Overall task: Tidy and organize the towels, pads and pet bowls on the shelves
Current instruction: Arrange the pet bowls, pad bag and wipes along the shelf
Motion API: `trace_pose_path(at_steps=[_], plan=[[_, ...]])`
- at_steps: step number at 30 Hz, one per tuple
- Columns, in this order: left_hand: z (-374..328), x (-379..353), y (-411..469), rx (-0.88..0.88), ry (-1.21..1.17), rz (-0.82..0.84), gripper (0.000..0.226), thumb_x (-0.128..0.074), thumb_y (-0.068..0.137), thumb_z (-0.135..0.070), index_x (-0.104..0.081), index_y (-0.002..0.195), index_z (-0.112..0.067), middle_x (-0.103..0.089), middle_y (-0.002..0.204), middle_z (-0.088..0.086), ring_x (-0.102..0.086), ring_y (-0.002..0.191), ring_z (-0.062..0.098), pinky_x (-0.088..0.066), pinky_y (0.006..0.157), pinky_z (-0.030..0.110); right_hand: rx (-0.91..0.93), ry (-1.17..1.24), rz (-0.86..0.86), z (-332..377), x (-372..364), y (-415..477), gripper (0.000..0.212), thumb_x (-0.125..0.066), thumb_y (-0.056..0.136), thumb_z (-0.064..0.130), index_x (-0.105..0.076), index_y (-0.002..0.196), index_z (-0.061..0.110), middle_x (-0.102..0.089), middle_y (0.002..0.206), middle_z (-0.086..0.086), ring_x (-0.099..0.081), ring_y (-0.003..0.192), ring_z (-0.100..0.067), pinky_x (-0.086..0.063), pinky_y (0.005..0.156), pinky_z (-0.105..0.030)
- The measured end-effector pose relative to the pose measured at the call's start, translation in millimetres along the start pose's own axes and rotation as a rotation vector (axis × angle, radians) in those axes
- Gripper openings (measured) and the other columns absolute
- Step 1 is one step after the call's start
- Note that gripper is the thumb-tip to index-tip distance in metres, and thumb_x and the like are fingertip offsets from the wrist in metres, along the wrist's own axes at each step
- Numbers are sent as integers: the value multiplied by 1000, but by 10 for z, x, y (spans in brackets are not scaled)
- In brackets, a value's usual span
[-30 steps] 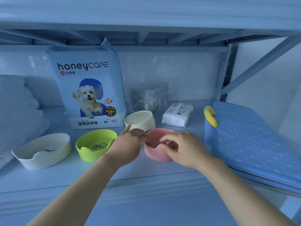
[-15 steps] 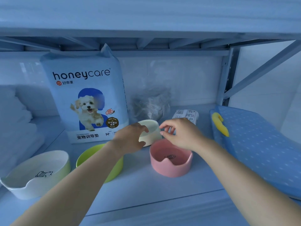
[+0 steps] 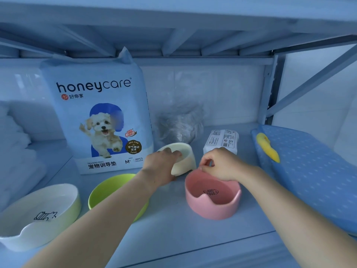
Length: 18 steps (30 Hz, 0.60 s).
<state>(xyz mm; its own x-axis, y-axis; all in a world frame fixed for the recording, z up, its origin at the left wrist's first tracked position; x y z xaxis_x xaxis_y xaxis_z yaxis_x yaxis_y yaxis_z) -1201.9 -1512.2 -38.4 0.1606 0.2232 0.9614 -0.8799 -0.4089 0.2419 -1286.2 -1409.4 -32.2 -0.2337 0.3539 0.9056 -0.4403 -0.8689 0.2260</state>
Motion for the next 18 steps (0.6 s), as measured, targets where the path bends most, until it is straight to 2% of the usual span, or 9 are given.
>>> trace_pose_path(at_steps=[3, 6, 10, 14, 16, 18], plan=[[-40, 64, 2, -17, 65, -35, 63, -64, 78, -45, -36, 133, -32, -51, 122, -1, -57, 106, 23, -41, 71, 27, -10, -19, 31, -41, 42, 10, 13, -64, 83, 34, -65, 72, 28, -64, 74, 13, -58, 74, -5, -43, 64, -17], [-89, 129, -12, -32, 100, -53, 60, -65, 74, -42, -42, 129, -33, -57, 116, -2, -58, 102, 23, -43, 72, 28, 5, 5, 21, -32, 92, 44, 11, -64, 84, 34, -67, 77, 25, -67, 79, 11, -59, 75, -5, -47, 70, -21], [-114, 283, -74, -11, 73, -76, 47, -63, 70, -38, -51, 116, -35, -62, 101, -2, -61, 92, 24, -39, 64, 26, 53, 15, 1, 5, 185, 73, 7, -62, 85, 28, -69, 85, 26, -66, 81, 14, -54, 67, 7, -40, 61, -9], [-90, 484, -116, 34, 13, -109, 28, -59, 69, -32, -56, 97, -29, -63, 85, -3, -61, 84, 25, -33, 55, 24, 84, 17, -6, 10, 285, 85, 6, -63, 84, 28, -68, 87, 26, -61, 77, 18, -51, 63, 9, -36, 57, -5], [-67, 547, -136, 58, -34, -116, 27, -61, 70, -32, -58, 96, -28, -63, 81, -3, -60, 81, 24, -33, 54, 24, 96, 15, -24, 15, 340, 81, 8, -64, 84, 27, -67, 91, 25, -55, 70, 21, -49, 61, 8, -33, 51, -4], [-34, 611, -163, 85, -92, -144, 30, -62, 70, -34, -59, 99, -29, -63, 80, -4, -60, 80, 23, -37, 55, 24, 124, 17, -62, 48, 406, 76, 19, -67, 82, 29, -65, 101, 24, -56, 77, 21, -51, 68, 4, -33, 57, -8]])
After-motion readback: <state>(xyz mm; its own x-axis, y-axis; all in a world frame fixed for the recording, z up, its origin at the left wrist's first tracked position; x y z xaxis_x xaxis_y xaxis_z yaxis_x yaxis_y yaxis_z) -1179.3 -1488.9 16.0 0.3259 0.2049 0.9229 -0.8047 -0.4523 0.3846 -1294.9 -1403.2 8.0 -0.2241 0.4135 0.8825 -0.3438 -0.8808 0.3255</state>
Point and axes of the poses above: each hand's wrist, its own y-axis towards the middle knuckle, its own x-axis out of the back of the hand, z = x × y, the point moved 10 cm from there along y, towards the middle knuckle
